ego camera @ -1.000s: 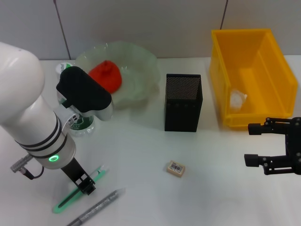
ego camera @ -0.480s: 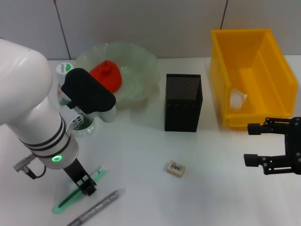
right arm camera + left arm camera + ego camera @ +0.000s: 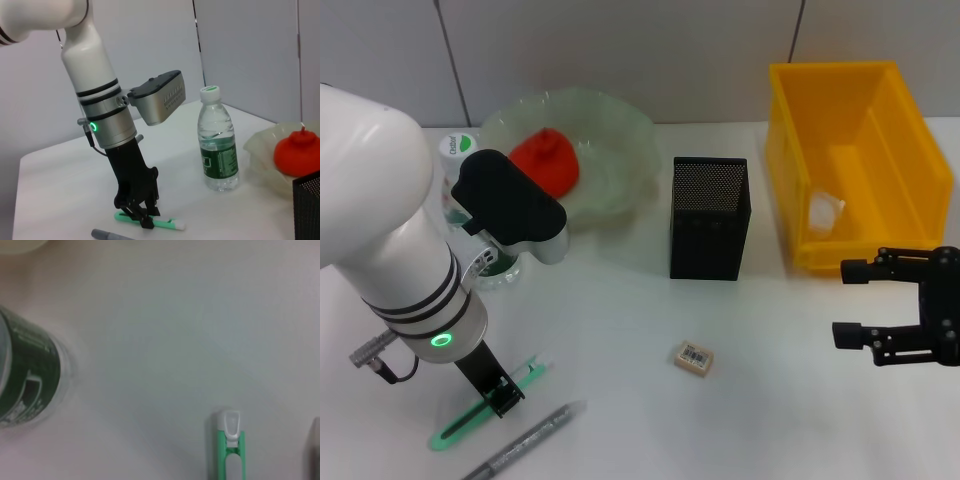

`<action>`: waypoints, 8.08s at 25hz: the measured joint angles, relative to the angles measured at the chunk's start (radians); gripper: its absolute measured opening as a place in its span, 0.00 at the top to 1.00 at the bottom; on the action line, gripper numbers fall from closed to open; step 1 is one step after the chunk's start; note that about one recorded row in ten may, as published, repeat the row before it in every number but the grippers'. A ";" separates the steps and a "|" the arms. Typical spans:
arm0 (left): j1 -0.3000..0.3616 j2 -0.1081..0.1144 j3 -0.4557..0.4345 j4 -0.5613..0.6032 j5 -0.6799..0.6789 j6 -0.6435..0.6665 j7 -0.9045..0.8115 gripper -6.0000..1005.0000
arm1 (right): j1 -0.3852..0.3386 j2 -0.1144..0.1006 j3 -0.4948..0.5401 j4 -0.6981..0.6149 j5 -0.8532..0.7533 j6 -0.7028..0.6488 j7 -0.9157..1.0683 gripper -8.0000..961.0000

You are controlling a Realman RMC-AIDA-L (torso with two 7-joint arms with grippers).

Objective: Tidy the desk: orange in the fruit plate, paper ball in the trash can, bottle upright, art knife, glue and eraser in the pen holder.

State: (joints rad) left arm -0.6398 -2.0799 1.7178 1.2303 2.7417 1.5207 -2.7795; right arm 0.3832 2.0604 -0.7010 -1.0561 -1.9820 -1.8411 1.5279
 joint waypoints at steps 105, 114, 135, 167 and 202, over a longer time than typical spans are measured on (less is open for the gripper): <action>0.336 0.011 -0.392 0.471 -0.467 0.022 0.503 0.19 | 0.002 -0.014 -0.029 -0.031 -0.092 -0.049 0.064 0.17; 0.354 0.009 -0.153 0.504 -0.254 0.060 0.311 0.19 | 0.058 -0.013 -0.040 -0.158 -0.209 -0.152 0.211 0.17; 0.282 0.010 -0.212 0.411 -0.339 0.036 0.420 0.19 | 0.221 0.018 -0.248 -0.203 -0.418 -0.003 0.595 0.17; 0.399 0.012 -0.678 0.037 -0.865 0.218 1.133 0.19 | 0.652 0.032 -1.045 0.138 -0.543 0.444 1.194 0.17; 0.377 0.011 -0.670 0.015 -0.867 0.168 1.121 0.19 | 0.673 0.032 -1.158 0.245 -0.436 0.555 1.195 0.43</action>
State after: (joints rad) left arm -0.2625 -2.0693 1.0475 1.2457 1.8744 1.6885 -1.6581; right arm 1.0566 2.0923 -1.8595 -0.8107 -2.4176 -1.2865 2.7229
